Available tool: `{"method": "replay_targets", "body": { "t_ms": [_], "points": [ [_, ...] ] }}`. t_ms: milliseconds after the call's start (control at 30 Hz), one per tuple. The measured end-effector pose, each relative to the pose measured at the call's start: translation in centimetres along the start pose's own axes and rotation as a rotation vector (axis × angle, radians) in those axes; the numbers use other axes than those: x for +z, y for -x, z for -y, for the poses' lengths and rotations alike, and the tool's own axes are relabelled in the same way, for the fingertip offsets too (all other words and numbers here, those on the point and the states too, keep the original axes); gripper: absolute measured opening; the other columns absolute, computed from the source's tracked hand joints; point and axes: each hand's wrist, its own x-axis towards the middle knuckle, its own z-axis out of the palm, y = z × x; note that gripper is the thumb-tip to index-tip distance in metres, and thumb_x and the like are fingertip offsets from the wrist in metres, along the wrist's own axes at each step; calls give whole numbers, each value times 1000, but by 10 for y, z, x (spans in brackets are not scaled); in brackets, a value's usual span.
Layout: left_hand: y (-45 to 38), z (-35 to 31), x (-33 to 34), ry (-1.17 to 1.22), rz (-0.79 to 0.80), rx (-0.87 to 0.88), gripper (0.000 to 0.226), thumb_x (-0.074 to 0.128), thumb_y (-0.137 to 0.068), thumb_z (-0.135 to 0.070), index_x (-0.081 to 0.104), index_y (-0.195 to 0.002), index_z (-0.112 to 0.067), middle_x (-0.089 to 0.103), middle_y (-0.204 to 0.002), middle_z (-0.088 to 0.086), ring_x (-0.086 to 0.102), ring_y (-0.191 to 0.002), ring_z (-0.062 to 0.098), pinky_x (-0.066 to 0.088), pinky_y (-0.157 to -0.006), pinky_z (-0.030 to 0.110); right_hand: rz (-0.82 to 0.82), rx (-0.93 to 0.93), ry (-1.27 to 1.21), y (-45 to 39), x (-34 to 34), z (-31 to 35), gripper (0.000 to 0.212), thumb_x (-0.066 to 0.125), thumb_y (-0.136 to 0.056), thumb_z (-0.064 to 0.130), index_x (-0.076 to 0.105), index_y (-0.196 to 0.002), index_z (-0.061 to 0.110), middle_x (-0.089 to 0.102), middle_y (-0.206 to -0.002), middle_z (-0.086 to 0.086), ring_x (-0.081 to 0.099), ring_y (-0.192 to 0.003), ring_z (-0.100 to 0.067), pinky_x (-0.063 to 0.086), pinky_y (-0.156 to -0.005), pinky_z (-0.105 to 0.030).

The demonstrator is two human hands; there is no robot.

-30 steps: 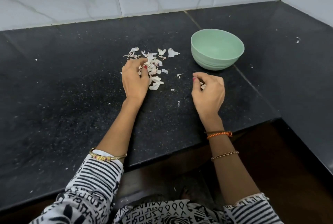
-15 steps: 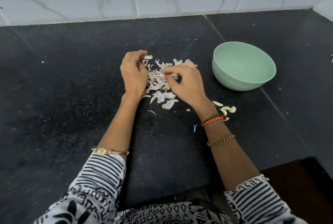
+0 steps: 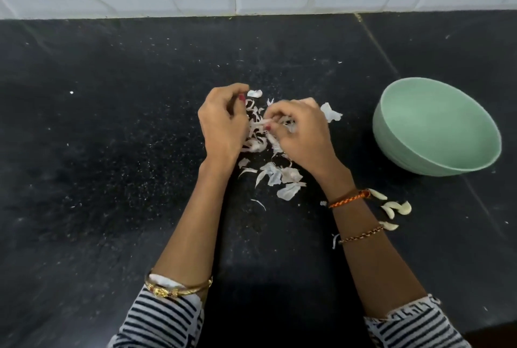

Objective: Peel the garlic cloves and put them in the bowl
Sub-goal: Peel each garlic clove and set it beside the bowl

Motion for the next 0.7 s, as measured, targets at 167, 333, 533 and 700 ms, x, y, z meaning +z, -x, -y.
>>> {"method": "replay_targets", "body": {
  "t_ms": [167, 333, 533, 700],
  "points": [
    [2, -2, 1, 41, -11, -20, 21, 53, -90, -6, 68, -104, -8, 64, -98, -2, 57, -79, 0, 46, -76, 10, -309, 64, -87, -7, 11, -1, 21, 57, -86, 10, 72, -99, 18, 68, -92, 3, 55, -89, -20, 30, -79, -5],
    [3, -6, 4, 134, 37, -47, 17, 57, -88, -7, 69, -99, -11, 66, -86, -7, 61, -77, 10, 49, -72, 16, -402, 175, -458, -5, 6, 1, 13, 61, -83, 3, 71, -92, 7, 60, -62, 17, 51, -53, 1, 41, -57, -14],
    [4, -8, 3, 352, 179, -37, 13, 62, -85, -10, 69, -95, -16, 68, -84, -7, 62, -78, 10, 52, -73, 22, -393, 176, -600, -3, 2, 0, 11, 67, -81, 1, 69, -91, 7, 67, -73, 5, 64, -70, -2, 50, -68, -15],
    [8, -11, 4, 416, 275, -24, 19, 66, -78, -10, 68, -88, -26, 68, -82, -2, 58, -75, 23, 51, -71, 35, -415, 151, -612, -2, 6, -3, 15, 64, -82, -2, 67, -94, 6, 66, -78, 4, 65, -73, -2, 51, -69, -16]
  ]
}}
